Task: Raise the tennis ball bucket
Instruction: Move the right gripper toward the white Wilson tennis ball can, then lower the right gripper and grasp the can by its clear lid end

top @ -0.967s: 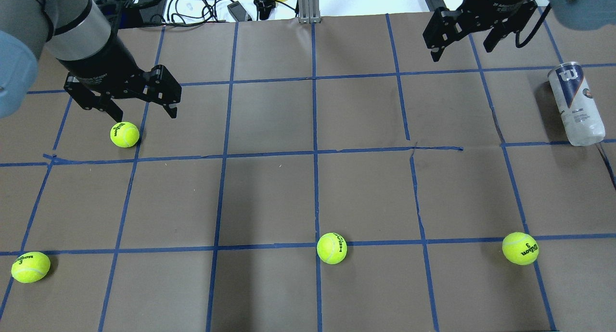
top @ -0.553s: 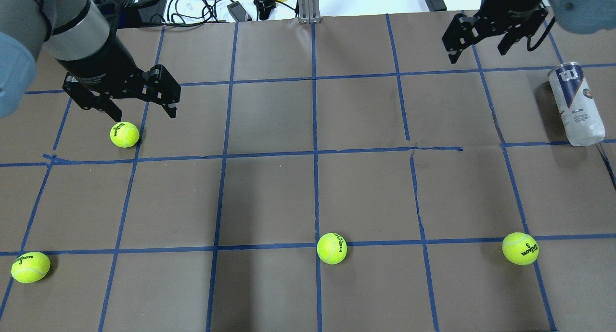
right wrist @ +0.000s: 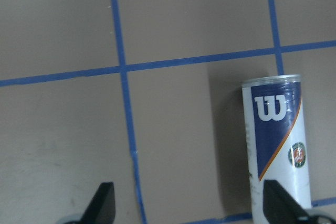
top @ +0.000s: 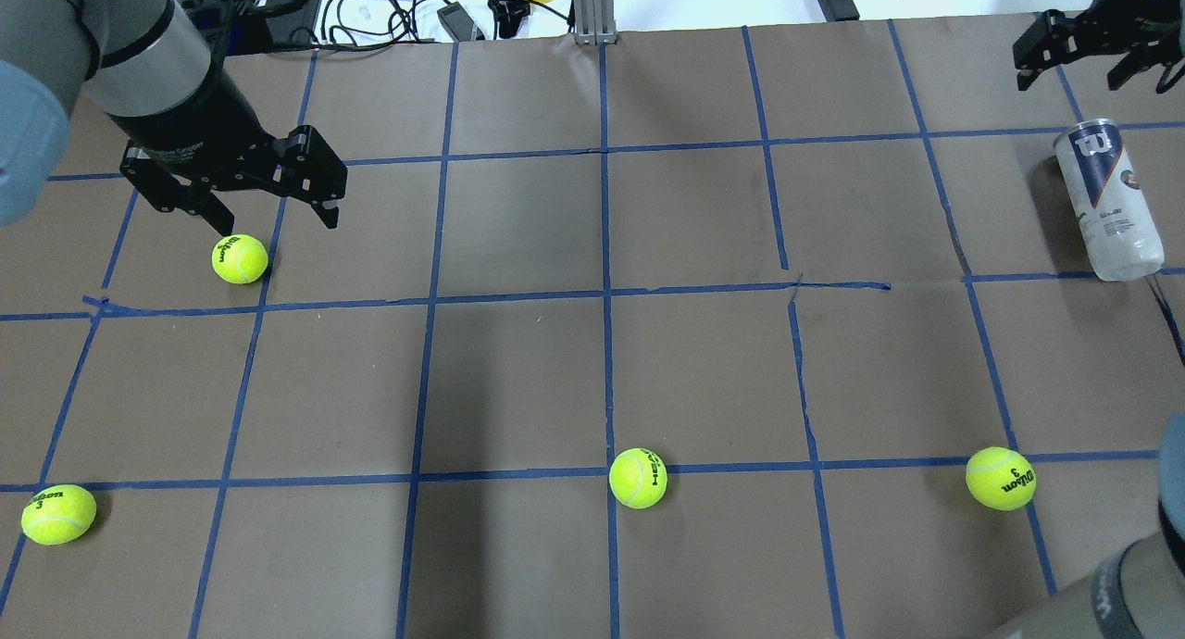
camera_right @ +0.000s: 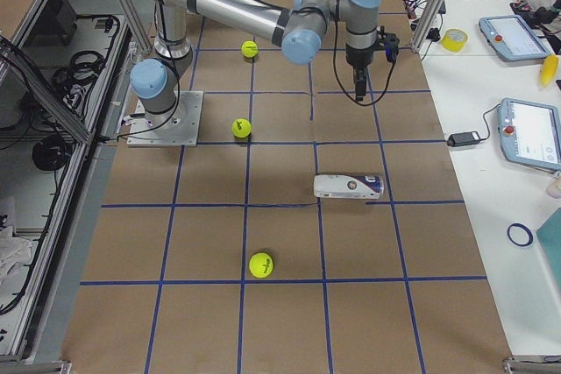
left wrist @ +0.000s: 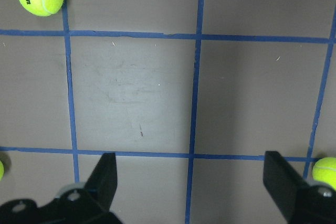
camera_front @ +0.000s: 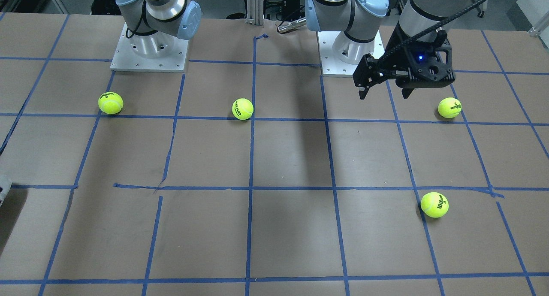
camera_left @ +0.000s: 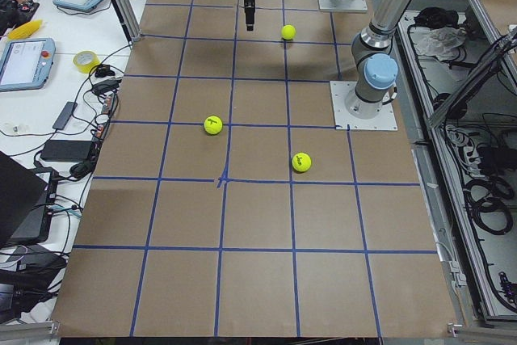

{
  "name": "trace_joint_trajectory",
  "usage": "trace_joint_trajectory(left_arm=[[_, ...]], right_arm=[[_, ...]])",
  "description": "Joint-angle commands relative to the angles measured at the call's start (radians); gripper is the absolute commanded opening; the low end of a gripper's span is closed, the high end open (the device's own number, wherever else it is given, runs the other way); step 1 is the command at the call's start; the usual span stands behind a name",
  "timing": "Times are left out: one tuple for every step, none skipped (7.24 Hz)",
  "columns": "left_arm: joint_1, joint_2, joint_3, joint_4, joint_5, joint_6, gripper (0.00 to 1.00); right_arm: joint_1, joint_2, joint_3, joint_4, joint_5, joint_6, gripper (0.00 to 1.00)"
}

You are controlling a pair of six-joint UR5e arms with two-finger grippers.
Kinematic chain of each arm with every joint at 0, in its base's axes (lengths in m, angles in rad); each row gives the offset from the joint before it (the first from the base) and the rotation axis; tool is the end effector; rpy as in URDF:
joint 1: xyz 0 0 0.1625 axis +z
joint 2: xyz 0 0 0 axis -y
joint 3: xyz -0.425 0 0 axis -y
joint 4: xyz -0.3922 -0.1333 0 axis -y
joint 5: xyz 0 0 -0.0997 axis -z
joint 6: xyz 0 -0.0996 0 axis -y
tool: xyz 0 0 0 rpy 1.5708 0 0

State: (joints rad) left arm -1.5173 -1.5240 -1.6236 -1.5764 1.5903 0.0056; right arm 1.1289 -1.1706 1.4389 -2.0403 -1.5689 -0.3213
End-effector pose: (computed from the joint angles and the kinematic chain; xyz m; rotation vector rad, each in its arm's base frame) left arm -0.1060 -0.4772 0.4839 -0.0746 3.1215 0.0190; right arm -0.1622 -0.6549 0.3723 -0.1838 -3.0495 0.2873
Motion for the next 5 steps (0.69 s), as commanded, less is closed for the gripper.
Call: trace_joint_trajectory(left_arm=[[-0.001, -0.005, -0.009, 0.002, -0.003, -0.001, 1.00], [-0.001, -0.002, -0.010, -0.001, -0.003, 0.001, 1.00], [-0.001, -0.007, -0.010, 0.001, -0.003, 0.001, 1.00], [-0.001, -0.007, -0.010, 0.003, -0.003, 0.001, 1.00], [-0.001, -0.002, -0.009, 0.001, -0.004, 0.001, 1.00]], right_arm=[[-0.075, 0.171, -0.078, -0.084, 0.029, -0.068, 0.98], [-0.092, 0.222, -0.100, -0.086, 0.035, -0.076, 0.98], [-0.110, 0.247, -0.103, -0.095, 0.035, -0.122, 1.00], [-0.121, 0.282, -0.103, -0.131, 0.036, -0.133, 1.00], [-0.121, 0.311, -0.103, -0.182, 0.035, -0.137, 1.00]])
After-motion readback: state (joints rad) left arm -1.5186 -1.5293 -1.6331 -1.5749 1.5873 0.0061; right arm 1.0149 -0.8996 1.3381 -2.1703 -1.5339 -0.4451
